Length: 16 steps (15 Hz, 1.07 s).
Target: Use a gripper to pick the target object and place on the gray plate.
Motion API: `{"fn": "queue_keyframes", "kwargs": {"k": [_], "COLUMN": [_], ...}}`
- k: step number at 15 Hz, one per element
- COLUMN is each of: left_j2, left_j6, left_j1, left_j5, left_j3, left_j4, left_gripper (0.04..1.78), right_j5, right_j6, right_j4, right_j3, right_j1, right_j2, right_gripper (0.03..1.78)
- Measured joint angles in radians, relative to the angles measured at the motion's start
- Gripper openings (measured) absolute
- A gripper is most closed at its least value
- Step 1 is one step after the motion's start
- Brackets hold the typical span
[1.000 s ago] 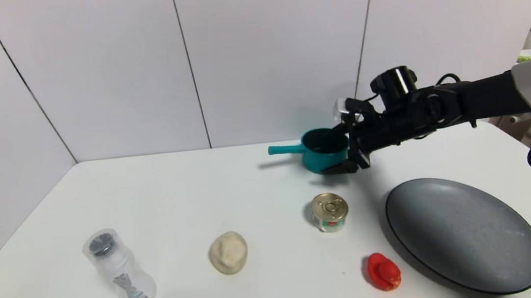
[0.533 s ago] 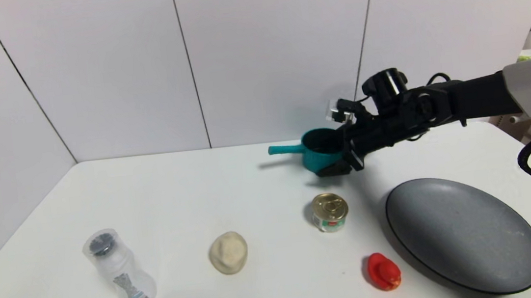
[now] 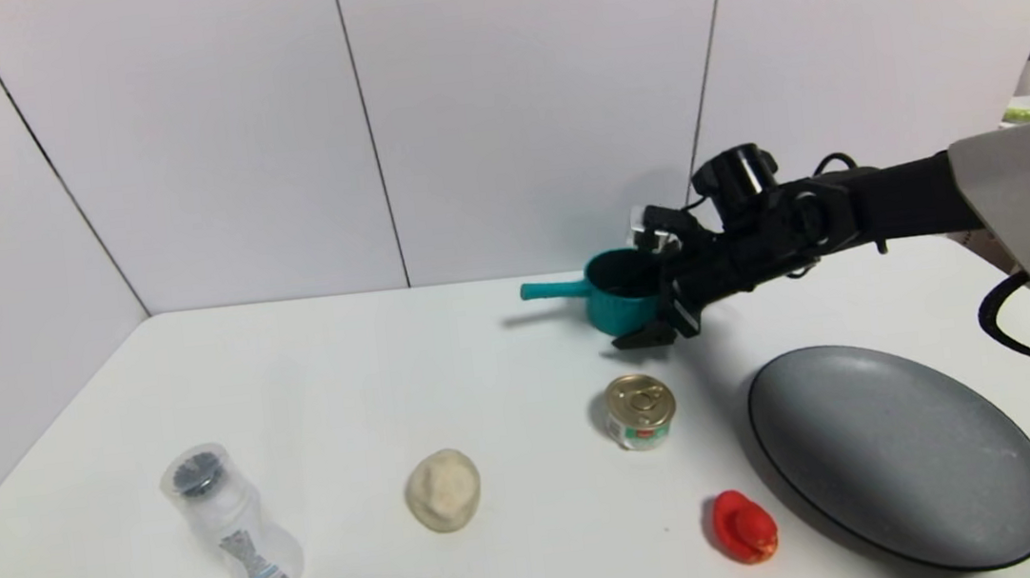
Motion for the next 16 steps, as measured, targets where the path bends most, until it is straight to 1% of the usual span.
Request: {"fn": "queue_keyframes", "kwargs": {"k": [2,3,5,6,8,10,11,12,13,16], "left_j2": [0.000,0.000,0.000,0.000,0.000,0.000,0.000,0.000,0.000,0.000], "left_j6": [0.000,0.000,0.000,0.000,0.000,0.000,0.000,0.000,0.000,0.000], "left_j1": [0.000,0.001,0.000,0.001,0.001,0.001,0.000,0.001,0.000,0.000], "left_j5": [0.000,0.000,0.000,0.000,0.000,0.000,0.000,0.000,0.000,0.000], "left_j3": [0.000,0.000,0.000,0.000,0.000,0.000,0.000,0.000,0.000,0.000], "left_j4": [0.000,0.000,0.000,0.000,0.000,0.000,0.000,0.000,0.000,0.000], "left_gripper": [1.69,1.69,1.69,1.69,1.69,1.69,1.69,1.69,1.69,1.69], "right_j5": [-0.002,-0.002,-0.005,-0.005,-0.005,-0.003,-0.003,-0.003,0.000,-0.002], "right_j6": [-0.008,-0.015,-0.024,-0.026,-0.027,-0.029,-0.032,-0.039,-0.044,-0.044], "right_j4": [-0.006,-0.008,-0.004,-0.005,-0.008,-0.009,-0.012,-0.016,-0.012,-0.026], "right_j3": [-0.004,-0.006,-0.012,-0.014,-0.019,-0.028,-0.030,-0.035,-0.033,-0.040], "right_j1": [0.003,0.006,0.013,0.017,0.025,0.034,0.037,0.038,0.038,0.038], "right_j2": [0.006,0.010,0.014,0.015,0.015,0.015,0.015,0.014,0.013,0.010], "right_gripper": [1.71,1.66,1.30,1.16,0.92,0.73,0.20,0.11,0.08,0.09]}}
